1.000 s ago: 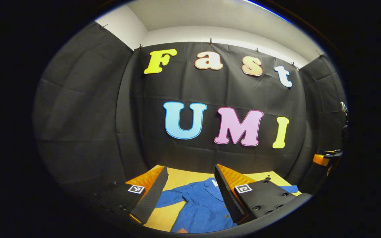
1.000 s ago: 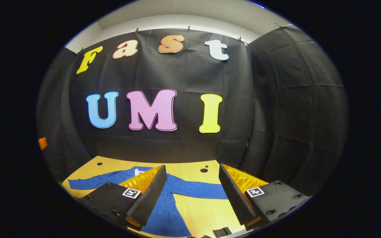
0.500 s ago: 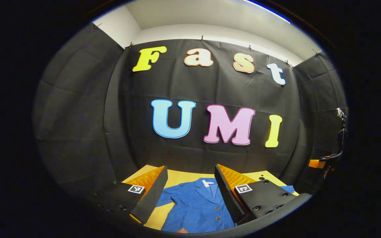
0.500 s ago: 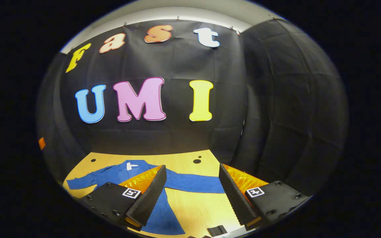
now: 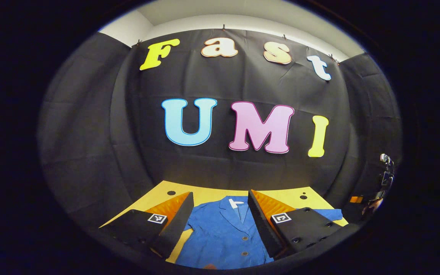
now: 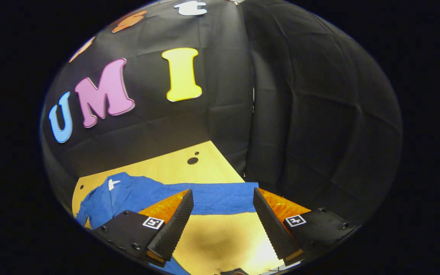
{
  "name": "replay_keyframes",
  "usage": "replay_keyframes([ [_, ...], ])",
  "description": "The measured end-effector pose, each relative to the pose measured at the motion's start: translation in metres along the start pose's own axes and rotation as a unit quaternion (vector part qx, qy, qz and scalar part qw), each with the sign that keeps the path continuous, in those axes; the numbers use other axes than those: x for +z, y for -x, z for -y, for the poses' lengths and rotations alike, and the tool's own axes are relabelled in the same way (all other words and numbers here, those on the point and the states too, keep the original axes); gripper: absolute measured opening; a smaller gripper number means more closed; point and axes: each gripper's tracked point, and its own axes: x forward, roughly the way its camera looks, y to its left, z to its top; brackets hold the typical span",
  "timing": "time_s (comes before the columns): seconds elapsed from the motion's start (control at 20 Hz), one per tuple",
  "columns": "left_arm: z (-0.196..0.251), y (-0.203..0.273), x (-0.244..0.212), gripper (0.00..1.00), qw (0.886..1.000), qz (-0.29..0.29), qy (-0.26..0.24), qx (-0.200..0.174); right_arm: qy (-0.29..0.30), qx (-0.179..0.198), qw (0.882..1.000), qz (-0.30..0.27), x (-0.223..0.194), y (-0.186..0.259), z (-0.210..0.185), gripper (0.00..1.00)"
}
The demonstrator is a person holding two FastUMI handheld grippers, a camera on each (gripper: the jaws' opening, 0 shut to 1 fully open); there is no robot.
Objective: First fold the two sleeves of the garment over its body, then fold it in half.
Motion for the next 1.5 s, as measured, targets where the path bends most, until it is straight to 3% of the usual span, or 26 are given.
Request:
replay_keyframes([
  [0.3,0.043,-0.042,-0.004,0.82,1.000,-0.022,0.008,0.001,-0.033,-0.045,0.990,-0.130,-0.083,-0.087,0.043,0.98],
  [0.6,0.067,-0.064,-0.014,0.82,0.999,-0.035,-0.016,0.003,-0.057,-0.068,0.980,-0.178,-0.119,-0.116,0.058,0.99],
  [0.65,0.069,-0.065,-0.015,0.82,0.999,-0.037,-0.017,0.002,-0.060,-0.072,0.977,-0.190,-0.123,-0.118,0.061,0.92],
  [0.75,0.073,-0.071,-0.018,0.82,0.999,-0.041,-0.013,0.001,-0.071,-0.077,0.977,-0.187,-0.118,-0.126,0.068,0.89],
  [1.0,0.081,-0.078,-0.023,0.82,0.999,-0.049,-0.007,-0.004,-0.071,-0.066,0.978,-0.186,-0.120,-0.125,0.071,0.14],
  [1.2,0.079,-0.073,-0.020,0.82,0.999,-0.036,-0.012,-0.002,-0.032,-0.049,0.988,-0.145,-0.093,-0.112,0.058,0.14],
  [1.5,0.064,-0.054,-0.030,0.82,0.999,-0.038,0.007,-0.017,0.044,-0.025,0.998,-0.035,-0.005,-0.060,0.004,0.14],
])
